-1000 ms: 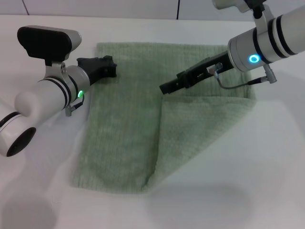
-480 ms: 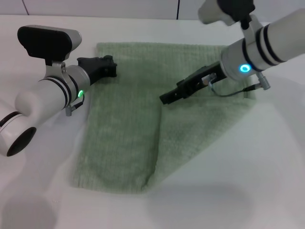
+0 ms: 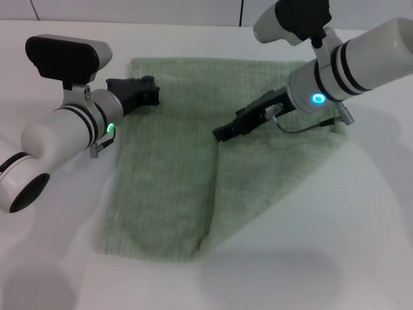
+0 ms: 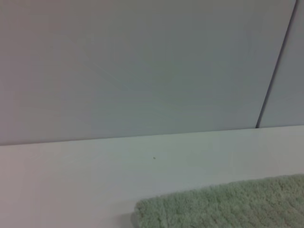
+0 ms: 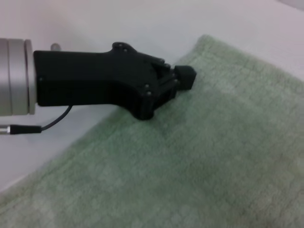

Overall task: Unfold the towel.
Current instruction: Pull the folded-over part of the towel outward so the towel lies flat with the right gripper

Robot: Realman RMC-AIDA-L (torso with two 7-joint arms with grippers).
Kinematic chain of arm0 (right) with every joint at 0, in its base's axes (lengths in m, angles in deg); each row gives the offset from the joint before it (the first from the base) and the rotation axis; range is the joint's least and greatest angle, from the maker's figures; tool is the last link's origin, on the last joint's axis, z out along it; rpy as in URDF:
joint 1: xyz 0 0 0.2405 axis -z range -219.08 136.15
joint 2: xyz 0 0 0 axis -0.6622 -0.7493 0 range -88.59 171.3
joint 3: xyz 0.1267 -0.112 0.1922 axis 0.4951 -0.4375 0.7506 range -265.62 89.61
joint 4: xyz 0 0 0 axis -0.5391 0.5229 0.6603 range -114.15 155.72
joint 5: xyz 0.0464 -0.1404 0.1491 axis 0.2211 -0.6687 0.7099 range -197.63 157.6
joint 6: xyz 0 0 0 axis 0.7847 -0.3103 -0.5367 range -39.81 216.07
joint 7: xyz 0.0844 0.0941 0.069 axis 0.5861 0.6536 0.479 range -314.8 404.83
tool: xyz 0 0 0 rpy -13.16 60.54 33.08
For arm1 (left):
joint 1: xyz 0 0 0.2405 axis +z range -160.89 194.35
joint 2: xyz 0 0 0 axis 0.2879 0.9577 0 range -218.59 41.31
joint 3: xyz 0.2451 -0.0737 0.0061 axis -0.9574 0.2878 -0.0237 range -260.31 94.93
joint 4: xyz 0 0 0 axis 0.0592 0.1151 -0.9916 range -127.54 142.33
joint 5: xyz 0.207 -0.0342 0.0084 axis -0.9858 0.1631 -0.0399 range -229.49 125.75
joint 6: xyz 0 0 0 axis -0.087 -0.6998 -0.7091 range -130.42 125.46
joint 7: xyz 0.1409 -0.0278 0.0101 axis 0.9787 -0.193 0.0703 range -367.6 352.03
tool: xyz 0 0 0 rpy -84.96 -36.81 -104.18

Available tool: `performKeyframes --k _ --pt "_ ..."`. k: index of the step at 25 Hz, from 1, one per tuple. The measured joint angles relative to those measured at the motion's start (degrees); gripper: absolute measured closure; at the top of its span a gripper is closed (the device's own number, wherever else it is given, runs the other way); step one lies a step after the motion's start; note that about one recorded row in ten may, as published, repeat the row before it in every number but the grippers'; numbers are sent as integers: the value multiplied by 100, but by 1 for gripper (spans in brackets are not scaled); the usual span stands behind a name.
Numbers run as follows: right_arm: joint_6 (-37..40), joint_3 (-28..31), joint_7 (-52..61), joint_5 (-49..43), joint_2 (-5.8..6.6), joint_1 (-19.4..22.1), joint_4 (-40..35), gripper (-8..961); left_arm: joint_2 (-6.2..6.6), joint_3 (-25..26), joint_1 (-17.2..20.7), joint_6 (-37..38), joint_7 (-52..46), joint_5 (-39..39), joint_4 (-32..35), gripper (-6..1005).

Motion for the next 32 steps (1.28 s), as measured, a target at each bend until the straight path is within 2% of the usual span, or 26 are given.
performKeyframes --k 10,32 --pt "-16 0 -135 58 -56 -7 16 196 0 0 0 0 0 0 20 1000" --pt "-10 -182 -155 204 -66 -39 106 197 0 25 0 -18 0 0 76 1000"
